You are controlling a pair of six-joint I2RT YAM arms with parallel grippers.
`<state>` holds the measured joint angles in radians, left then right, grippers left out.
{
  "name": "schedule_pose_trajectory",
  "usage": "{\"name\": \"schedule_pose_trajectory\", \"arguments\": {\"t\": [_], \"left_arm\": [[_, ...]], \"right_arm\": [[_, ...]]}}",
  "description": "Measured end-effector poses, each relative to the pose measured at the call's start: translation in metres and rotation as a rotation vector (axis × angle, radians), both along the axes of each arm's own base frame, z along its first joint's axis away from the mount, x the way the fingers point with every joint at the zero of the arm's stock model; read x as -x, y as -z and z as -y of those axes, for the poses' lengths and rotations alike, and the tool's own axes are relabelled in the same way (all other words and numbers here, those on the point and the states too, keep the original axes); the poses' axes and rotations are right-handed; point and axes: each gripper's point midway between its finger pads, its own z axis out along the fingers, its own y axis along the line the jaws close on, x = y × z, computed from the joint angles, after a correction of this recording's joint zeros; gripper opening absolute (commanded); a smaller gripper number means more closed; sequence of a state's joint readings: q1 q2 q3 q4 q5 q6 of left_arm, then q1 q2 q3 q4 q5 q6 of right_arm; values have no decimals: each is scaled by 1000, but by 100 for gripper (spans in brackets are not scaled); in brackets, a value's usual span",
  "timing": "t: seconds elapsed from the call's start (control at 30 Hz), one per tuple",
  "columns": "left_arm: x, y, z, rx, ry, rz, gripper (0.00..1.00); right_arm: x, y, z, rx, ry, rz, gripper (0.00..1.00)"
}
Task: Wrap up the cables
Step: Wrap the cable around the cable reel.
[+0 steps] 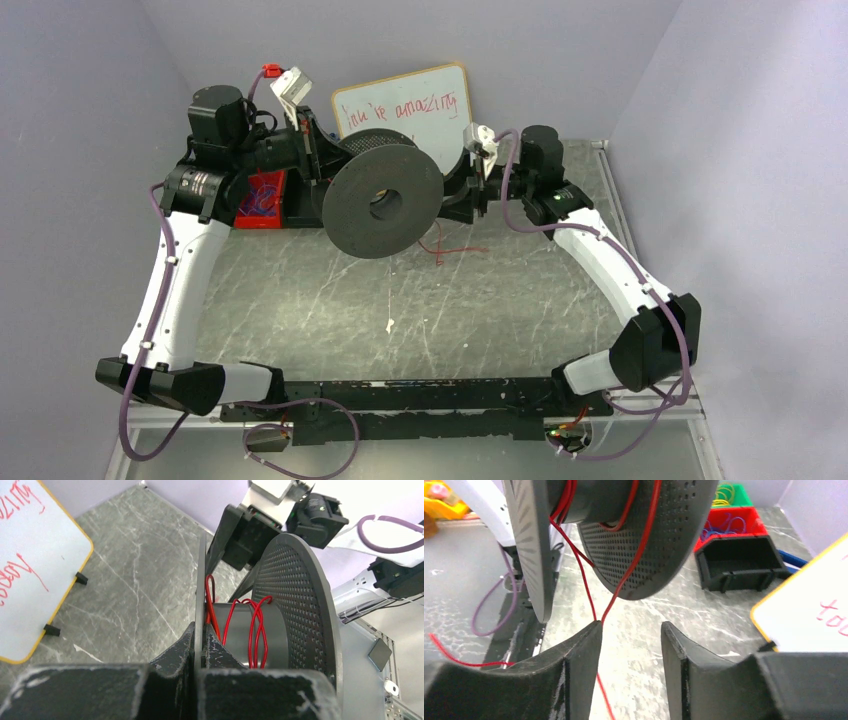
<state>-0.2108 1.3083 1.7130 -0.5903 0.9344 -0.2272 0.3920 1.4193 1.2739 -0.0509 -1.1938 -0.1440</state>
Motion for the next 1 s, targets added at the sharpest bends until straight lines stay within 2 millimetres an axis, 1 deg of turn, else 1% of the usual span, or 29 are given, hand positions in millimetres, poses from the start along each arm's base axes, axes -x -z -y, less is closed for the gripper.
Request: {"name": "schedule_pose_trajectory", "arguments": {"t": [0.1, 0.23, 0.27, 0.3, 0.33, 0.4, 0.53, 0.63, 0.77, 0.87, 1.0], "left_arm": [[0, 6, -1, -9, -8, -24, 2], [0, 4, -1, -6, -7, -21, 3], [0, 2, -1, -5, -8, -16, 2], [0, 0, -1, -4, -7, -12, 2], [0, -2, -1, -2, -7, -5, 2], [1, -9, 0, 4, -3, 8, 2], [4, -20, 1, 22, 17, 24, 2], [3, -29, 2, 45, 26, 27, 2], [-2, -37, -1, 60, 2, 31, 2], [-7, -38, -3, 64, -20, 32, 3], [-10, -38, -4, 71, -39, 19, 3]], "right_arm": [[-3, 1, 9, 18, 39, 21, 60], [-1, 2, 13, 36, 50, 63, 69], [-1, 4, 14, 41, 49, 69, 79], [-1, 6, 14, 47, 47, 75, 97], [0, 8, 14, 51, 46, 74, 99], [-1, 14, 15, 59, 45, 83, 99], [0, 35, 15, 68, 43, 61, 99], [1, 54, 15, 74, 41, 46, 99], [7, 83, 18, 92, 38, 62, 99], [11, 94, 20, 104, 37, 81, 99], [12, 99, 15, 112, 36, 118, 96]]}}
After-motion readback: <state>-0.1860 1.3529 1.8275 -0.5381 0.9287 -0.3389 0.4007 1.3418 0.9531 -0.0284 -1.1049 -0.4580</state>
